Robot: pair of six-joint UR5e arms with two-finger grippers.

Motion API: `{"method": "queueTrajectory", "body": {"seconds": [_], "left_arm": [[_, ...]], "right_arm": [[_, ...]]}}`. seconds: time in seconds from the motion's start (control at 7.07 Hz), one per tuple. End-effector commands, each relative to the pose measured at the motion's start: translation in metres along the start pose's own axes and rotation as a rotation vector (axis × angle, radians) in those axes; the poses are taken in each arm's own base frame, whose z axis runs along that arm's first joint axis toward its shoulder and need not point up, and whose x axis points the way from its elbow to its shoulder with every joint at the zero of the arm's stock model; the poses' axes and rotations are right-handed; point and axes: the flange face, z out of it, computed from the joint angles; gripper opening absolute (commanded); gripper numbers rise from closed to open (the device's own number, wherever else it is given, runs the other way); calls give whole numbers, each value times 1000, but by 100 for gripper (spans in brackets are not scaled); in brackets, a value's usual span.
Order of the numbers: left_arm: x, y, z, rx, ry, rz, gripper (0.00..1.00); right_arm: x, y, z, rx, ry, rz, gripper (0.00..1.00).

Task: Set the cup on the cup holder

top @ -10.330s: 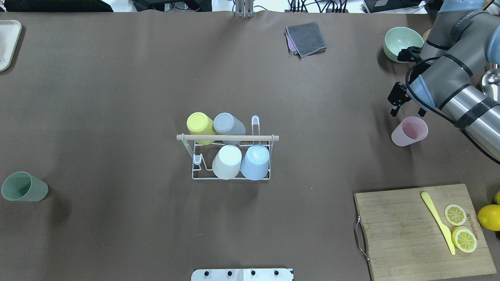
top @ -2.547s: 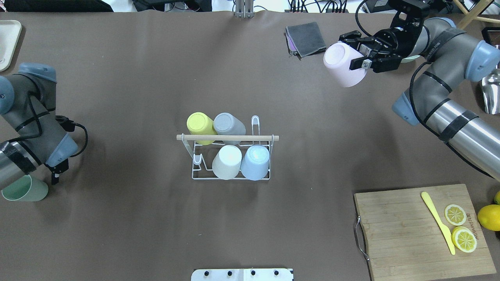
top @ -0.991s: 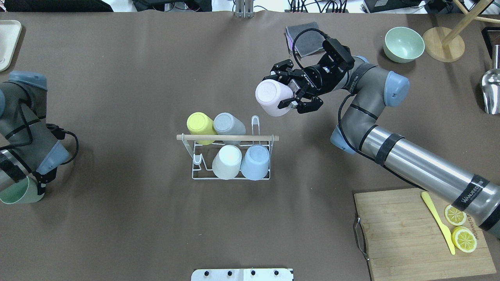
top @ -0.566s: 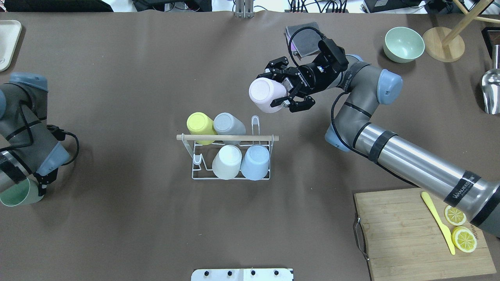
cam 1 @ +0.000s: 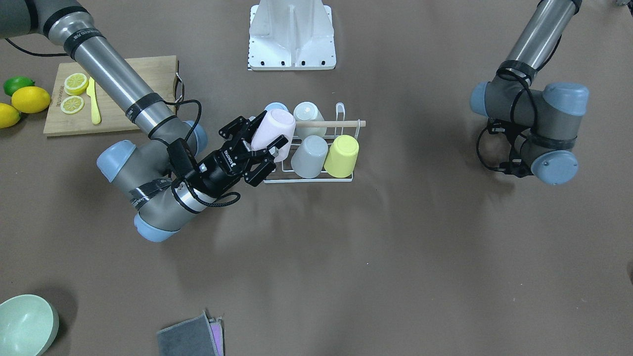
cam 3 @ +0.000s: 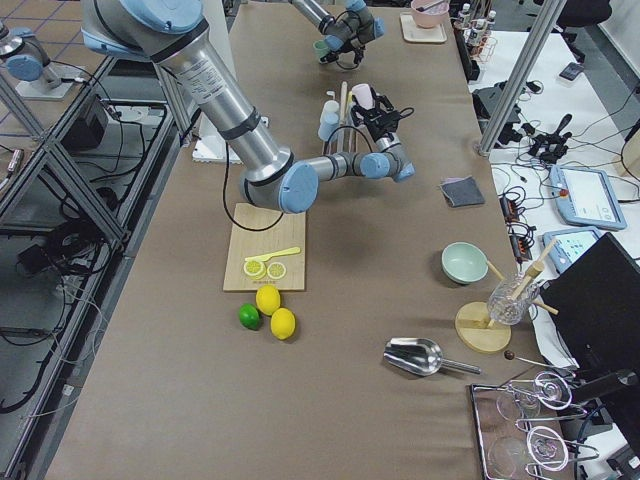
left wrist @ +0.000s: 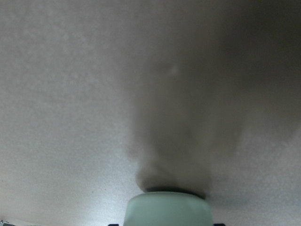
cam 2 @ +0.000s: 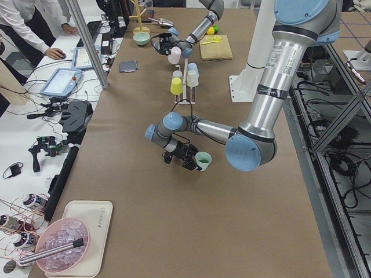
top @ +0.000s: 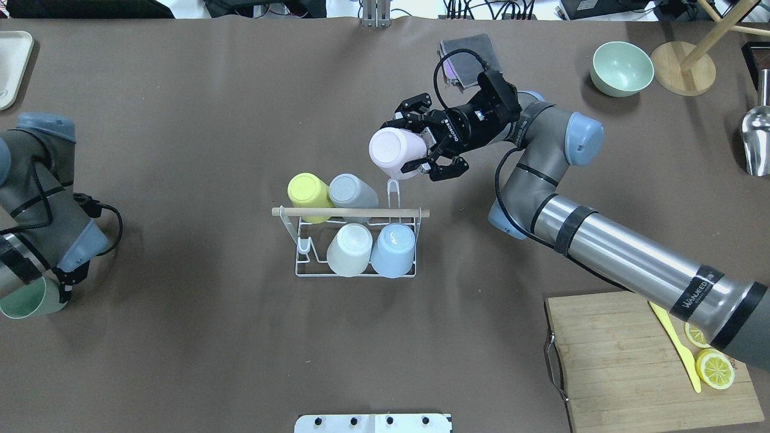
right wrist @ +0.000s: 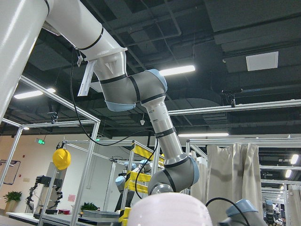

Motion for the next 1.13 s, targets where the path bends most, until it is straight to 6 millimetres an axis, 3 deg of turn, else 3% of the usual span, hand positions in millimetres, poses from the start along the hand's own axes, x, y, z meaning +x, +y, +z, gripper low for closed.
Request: {"method": "queueTrajectory", "body": {"seconds": [0.0, 0.14, 0.28, 0.42, 0.57, 0.99], "left_arm": [[4, 0, -4, 9, 4, -21, 11], [5, 1, -8, 15, 7, -20, 2], [0, 3, -17, 28, 17, -23, 1], [-14, 7, -33, 56, 38, -32, 1], [-23, 13, -47, 83, 55, -39, 0], [-56, 34, -104, 235, 114, -31, 0]], "right_arm": [[-12, 17, 11, 9, -13, 23, 7], [-15, 18, 8, 8, -9, 28, 7], [-18, 19, 5, 4, -6, 34, 15], [-17, 19, 5, 5, -5, 38, 41], [-16, 17, 6, 11, -5, 41, 99], [-5, -4, -12, -7, 12, 13, 100]]}}
